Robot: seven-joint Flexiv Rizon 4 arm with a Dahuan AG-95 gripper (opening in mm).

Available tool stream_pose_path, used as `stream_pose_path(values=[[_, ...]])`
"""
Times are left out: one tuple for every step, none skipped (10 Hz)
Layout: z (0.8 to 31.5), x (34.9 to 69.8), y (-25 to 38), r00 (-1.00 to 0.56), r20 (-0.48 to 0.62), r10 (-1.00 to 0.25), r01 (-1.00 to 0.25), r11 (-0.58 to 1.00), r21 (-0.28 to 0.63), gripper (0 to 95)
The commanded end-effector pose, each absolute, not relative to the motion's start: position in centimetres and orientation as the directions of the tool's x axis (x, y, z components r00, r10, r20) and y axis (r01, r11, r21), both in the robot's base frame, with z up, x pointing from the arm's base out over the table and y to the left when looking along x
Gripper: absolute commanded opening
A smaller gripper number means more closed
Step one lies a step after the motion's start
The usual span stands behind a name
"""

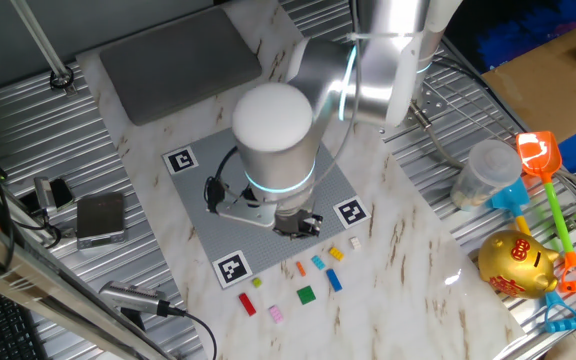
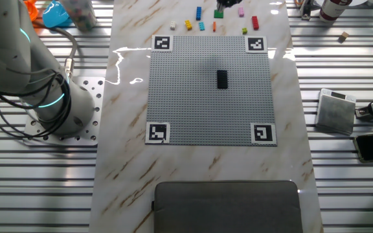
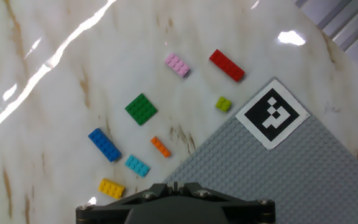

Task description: Build with small Lego blocks

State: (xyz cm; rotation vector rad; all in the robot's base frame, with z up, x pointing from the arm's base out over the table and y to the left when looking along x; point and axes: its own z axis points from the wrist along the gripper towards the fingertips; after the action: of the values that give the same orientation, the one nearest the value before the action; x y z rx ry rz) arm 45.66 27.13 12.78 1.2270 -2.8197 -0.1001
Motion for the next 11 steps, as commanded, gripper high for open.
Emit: stream_pose_path(values=[[12.7, 45.8, 27.3, -0.616, 0.039, -0.786, -0.782, 0.617, 0.089, 0.0], [12.7, 45.8, 27.3, -0.59, 0.045, -0.806, -0.801, 0.591, 0.096, 0.0], [12.7, 45.8, 27.3, -0.577, 0.046, -0.815, -0.81, 0.578, 0.1, 0.0], [12.7, 45.8, 27.3, -0.566, 0.045, -0.823, -0.817, 0.567, 0.103, 0.0], [12.7, 45.8, 27.3, -0.563, 0.046, -0.825, -0.819, 0.564, 0.103, 0.0], [12.7, 45.8, 27.3, -0.565, 0.045, -0.824, -0.818, 0.566, 0.103, 0.0], [12.7, 45.8, 27.3, -0.568, 0.044, -0.822, -0.816, 0.569, 0.102, 0.0], [12.7, 45.8, 27.3, -0.579, 0.046, -0.814, -0.808, 0.58, 0.102, 0.0], [12.7, 45.8, 27.5, -0.578, 0.041, -0.815, -0.808, 0.579, 0.106, 0.0], [12.8, 46.0, 28.7, -0.566, 0.041, -0.823, -0.817, 0.567, 0.105, 0.0], [12.6, 46.0, 29.7, -0.555, 0.038, -0.831, -0.825, 0.556, 0.104, 0.0]])
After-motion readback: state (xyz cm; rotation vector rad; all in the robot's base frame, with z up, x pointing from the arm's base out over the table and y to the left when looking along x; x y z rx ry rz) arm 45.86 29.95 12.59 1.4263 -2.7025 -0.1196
